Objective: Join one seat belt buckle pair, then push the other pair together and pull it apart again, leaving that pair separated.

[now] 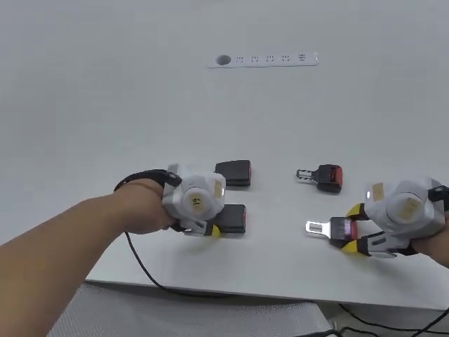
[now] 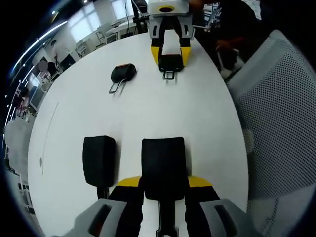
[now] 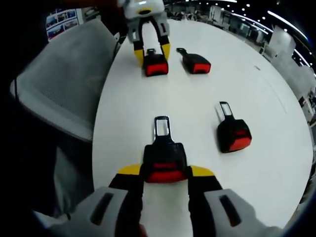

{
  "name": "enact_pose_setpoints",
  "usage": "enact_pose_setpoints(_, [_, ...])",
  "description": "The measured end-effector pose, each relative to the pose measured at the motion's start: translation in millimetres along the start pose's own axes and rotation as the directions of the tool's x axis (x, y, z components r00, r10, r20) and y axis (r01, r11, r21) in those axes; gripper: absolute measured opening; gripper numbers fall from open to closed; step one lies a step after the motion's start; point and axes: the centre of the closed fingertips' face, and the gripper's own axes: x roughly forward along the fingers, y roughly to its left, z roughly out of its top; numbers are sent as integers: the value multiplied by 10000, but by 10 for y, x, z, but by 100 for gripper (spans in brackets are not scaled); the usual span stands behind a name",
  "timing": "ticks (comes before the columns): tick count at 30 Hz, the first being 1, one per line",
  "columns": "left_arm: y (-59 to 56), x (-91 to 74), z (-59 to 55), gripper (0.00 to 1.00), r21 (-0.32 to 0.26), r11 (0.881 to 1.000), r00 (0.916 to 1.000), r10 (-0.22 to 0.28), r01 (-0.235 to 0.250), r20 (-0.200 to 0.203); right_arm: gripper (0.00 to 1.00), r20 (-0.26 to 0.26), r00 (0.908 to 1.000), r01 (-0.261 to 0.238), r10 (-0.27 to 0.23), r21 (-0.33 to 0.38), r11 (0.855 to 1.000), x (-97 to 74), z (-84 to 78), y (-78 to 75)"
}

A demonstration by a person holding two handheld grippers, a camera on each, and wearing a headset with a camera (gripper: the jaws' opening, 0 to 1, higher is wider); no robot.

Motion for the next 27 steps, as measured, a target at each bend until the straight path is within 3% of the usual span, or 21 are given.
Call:
enact_pose_setpoints(6, [-4, 11, 13, 33, 153, 9997, 9997, -169, 172, -164, 35, -126, 9998, 132, -128, 266, 9996, 20, 27, 7])
enact_pose_setpoints(10, [-6, 11, 11, 33, 229, 9996, 9997, -177, 181, -194, 35, -51, 9999, 120, -119, 276, 9995, 72, 131, 53])
enact_pose_setpoints(12, [-5, 10, 8, 33, 198, 9997, 9998, -149, 152, -165, 35, 79, 10000, 11, -16, 632, 9980, 95, 194, 75])
enact_pose_setpoints(17, [-14, 16, 14, 33, 367, 9993, 9997, -106, 115, -240, 35, 392, 9991, 137, -152, 402, 9991, 167, 319, 85])
enact_pose_setpoints(27, [-11, 18, 13, 33, 283, 9995, 9997, -114, 120, -220, 35, 504, 9985, 189, -194, 96, 9998, 328, 628, 156])
